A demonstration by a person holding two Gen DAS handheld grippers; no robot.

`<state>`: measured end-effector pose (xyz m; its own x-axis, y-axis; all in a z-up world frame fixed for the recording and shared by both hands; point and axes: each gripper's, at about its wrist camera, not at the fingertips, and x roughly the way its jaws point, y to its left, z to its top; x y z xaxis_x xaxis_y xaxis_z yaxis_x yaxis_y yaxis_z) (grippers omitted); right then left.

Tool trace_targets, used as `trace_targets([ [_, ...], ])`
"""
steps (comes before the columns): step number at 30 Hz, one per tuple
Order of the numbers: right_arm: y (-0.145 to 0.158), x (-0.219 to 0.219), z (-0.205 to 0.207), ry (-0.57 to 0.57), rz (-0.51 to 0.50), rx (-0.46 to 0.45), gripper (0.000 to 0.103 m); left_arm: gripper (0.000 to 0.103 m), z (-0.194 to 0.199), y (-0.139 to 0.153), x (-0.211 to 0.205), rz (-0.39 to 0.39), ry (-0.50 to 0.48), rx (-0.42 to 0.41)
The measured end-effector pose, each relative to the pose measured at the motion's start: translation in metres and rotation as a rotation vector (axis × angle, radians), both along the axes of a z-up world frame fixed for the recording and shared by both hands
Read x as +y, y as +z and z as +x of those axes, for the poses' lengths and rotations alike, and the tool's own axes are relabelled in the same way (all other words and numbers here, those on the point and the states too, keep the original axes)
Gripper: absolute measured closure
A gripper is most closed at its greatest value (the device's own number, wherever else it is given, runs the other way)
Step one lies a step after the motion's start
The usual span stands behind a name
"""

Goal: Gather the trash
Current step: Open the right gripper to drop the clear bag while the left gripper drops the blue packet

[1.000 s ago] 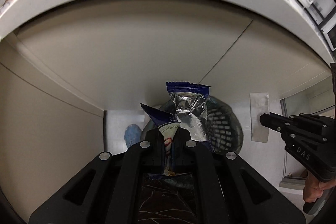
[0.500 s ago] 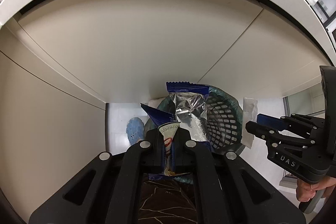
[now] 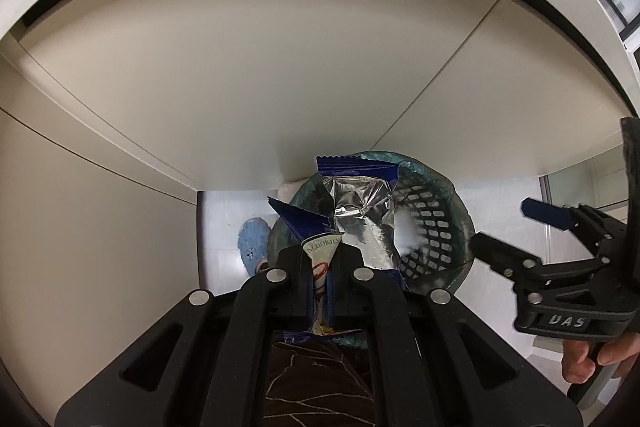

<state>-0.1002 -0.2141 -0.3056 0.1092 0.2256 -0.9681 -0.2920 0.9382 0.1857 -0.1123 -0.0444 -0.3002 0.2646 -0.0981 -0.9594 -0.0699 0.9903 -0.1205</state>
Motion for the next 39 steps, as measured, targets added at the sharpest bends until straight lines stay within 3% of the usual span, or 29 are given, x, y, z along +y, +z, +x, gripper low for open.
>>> trace_targets([
  [9, 0.008, -0.046, 0.006, -0.139, -0.046, -0.070, 0.008, 0.100, 0.002, -0.017, -0.019, -0.028, -0.049, 0.018],
  [17, 0.010, -0.073, 0.002, -0.199, -0.080, -0.081, 0.008, 0.100, 0.005, -0.028, -0.047, -0.052, -0.119, 0.029],
  [23, 0.011, -0.086, 0.001, -0.225, -0.090, -0.072, 0.008, 0.093, 0.006, -0.032, -0.061, -0.053, -0.150, 0.039],
  [26, 0.011, -0.089, 0.003, -0.235, -0.087, -0.065, 0.008, 0.082, 0.006, -0.034, -0.065, -0.046, -0.150, 0.047],
  [28, 0.010, -0.090, 0.003, -0.235, -0.087, -0.062, 0.008, 0.068, 0.006, -0.035, -0.065, -0.039, -0.141, 0.050],
  [30, 0.009, -0.091, 0.004, -0.232, -0.091, -0.061, 0.008, 0.066, 0.007, -0.036, -0.067, -0.037, -0.138, 0.051],
  [39, 0.009, -0.091, 0.011, -0.230, -0.083, -0.072, 0.008, 0.035, 0.013, -0.030, -0.064, -0.013, -0.109, 0.018],
])
